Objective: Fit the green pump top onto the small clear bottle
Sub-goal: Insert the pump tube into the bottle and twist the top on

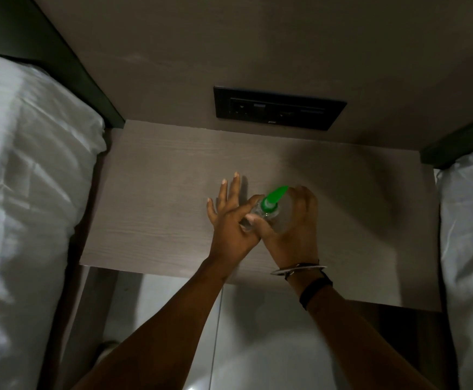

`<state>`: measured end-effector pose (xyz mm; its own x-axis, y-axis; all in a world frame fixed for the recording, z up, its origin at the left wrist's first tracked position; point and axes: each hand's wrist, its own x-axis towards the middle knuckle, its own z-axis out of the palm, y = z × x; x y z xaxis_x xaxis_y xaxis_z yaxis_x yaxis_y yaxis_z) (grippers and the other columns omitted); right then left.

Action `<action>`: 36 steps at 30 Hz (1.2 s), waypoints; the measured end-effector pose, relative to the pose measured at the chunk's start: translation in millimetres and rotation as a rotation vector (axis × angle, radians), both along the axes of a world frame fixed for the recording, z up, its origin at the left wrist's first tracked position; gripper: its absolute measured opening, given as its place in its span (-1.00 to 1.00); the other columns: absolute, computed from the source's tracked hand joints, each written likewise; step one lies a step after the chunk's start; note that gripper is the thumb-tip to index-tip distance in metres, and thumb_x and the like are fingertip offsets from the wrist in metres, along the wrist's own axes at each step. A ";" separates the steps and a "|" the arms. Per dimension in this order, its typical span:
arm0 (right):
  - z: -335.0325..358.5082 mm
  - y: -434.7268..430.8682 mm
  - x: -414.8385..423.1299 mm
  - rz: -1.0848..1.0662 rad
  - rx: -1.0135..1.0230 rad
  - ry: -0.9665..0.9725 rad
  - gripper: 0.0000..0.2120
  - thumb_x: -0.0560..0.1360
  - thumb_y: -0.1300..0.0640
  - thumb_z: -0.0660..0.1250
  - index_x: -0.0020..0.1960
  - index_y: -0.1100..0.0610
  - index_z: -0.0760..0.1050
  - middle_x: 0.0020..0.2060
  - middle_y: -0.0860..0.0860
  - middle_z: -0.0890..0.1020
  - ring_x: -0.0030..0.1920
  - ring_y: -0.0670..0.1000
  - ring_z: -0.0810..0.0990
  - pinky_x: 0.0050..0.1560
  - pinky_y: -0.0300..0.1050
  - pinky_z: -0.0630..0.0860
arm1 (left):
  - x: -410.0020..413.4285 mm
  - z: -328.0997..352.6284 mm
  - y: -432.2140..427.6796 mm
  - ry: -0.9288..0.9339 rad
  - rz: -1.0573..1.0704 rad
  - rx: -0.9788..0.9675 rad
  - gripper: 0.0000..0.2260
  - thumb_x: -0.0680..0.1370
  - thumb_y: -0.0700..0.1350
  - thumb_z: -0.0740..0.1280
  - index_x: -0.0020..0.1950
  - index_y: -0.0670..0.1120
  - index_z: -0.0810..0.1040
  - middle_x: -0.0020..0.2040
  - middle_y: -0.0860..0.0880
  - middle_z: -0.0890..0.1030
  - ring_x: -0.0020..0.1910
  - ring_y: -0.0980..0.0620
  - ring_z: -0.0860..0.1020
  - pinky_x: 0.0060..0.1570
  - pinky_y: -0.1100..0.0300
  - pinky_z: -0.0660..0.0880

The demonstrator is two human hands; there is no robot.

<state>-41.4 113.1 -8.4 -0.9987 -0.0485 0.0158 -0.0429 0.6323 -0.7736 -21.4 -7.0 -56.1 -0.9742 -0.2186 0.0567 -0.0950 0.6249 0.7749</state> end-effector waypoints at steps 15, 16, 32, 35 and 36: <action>3.9 6.3 -13.5 0.116 -0.053 -0.125 -0.40 0.32 0.02 0.52 0.27 -0.21 0.35 0.51 0.11 0.19 0.50 0.17 0.12 0.43 0.32 0.20 | -3.9 -4.4 -8.5 -0.018 -0.071 0.027 -0.47 0.36 0.36 0.28 0.24 0.14 0.55 0.57 0.09 0.01 0.58 -0.06 -0.09 0.45 -0.25 -0.25; 1.7 8.4 -14.0 0.145 -0.034 -0.106 -0.47 0.37 0.08 0.48 0.28 -0.15 0.40 0.52 0.10 0.16 0.52 0.17 0.07 0.44 0.34 0.16 | -5.2 -3.8 -10.0 -0.029 -0.087 0.022 -0.45 0.36 0.38 0.28 0.26 0.15 0.53 0.57 0.10 -0.01 0.58 -0.05 -0.10 0.45 -0.24 -0.26; 42.5 10.0 -18.9 0.144 0.319 0.153 -0.64 0.43 -0.15 0.35 -0.28 0.14 0.62 0.41 0.13 0.41 0.45 0.18 0.27 0.38 0.38 0.16 | -46.4 20.9 -51.5 -0.426 -0.486 0.149 -0.51 0.34 -0.02 0.55 0.11 0.38 0.46 0.60 0.07 0.02 0.54 0.07 -0.15 0.50 -0.30 -0.11; 48.8 1.0 -18.0 0.107 0.427 0.237 -0.60 0.46 -0.11 0.33 -0.34 0.20 0.60 0.36 0.15 0.47 0.40 0.21 0.36 0.35 0.36 0.24 | -51.4 32.3 -51.0 -0.471 -0.510 0.178 -0.50 0.36 -0.10 0.55 -0.05 0.48 0.46 0.61 0.06 0.02 0.57 -0.01 -0.15 0.51 -0.26 -0.06; 49.5 -2.7 -15.9 0.096 0.454 0.243 -0.58 0.47 -0.10 0.29 -0.35 0.21 0.60 0.35 0.16 0.49 0.39 0.22 0.38 0.34 0.36 0.26 | -51.3 34.5 -49.6 -0.468 -0.511 0.184 -0.52 0.36 -0.13 0.55 -0.10 0.47 0.48 0.61 0.06 0.02 0.57 -0.01 -0.15 0.51 -0.25 -0.06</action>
